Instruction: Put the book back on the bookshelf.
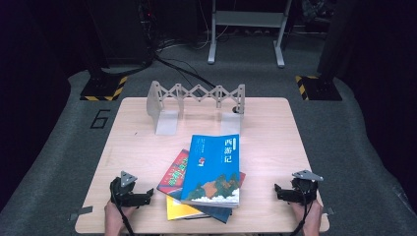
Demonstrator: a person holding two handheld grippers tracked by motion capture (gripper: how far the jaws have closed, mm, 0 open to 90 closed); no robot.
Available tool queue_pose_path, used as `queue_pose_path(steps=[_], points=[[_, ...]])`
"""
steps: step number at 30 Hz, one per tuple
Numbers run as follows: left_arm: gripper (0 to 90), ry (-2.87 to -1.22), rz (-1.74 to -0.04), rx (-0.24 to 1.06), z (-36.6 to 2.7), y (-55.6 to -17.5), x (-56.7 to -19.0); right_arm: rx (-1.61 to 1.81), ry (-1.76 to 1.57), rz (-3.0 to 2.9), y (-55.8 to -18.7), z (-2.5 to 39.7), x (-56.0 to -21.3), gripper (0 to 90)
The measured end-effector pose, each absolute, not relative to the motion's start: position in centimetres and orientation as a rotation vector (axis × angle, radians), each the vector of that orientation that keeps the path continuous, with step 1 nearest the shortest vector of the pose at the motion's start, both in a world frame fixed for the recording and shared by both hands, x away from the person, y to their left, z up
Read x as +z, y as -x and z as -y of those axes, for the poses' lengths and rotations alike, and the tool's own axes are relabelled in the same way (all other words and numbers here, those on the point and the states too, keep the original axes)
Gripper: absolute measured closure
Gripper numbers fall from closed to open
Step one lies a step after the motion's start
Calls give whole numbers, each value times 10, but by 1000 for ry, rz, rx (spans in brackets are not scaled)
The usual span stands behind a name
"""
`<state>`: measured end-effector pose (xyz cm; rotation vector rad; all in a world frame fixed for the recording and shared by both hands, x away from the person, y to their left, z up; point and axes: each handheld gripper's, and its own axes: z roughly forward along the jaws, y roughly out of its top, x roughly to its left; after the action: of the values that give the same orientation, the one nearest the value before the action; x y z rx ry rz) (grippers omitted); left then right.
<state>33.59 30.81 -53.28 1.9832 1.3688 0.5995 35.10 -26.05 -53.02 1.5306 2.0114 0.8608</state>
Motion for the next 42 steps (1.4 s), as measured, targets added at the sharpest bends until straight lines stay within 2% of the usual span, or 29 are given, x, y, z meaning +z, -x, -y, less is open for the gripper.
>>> queue_pose_path(steps=[25, 31, 42], points=[[0, -1976, -1376, 603, -308, -337, -533, 862, -1524, -2026, -353, 261, -529, 12], [24, -1952, -1398, 587, -311, -338, -529, 873, -1548, -2034, -353, 261, -527, 19], [4, -1954, -1425, 563, -307, -353, -508, 973, -1525, -2077, -349, 246, -508, 19]])
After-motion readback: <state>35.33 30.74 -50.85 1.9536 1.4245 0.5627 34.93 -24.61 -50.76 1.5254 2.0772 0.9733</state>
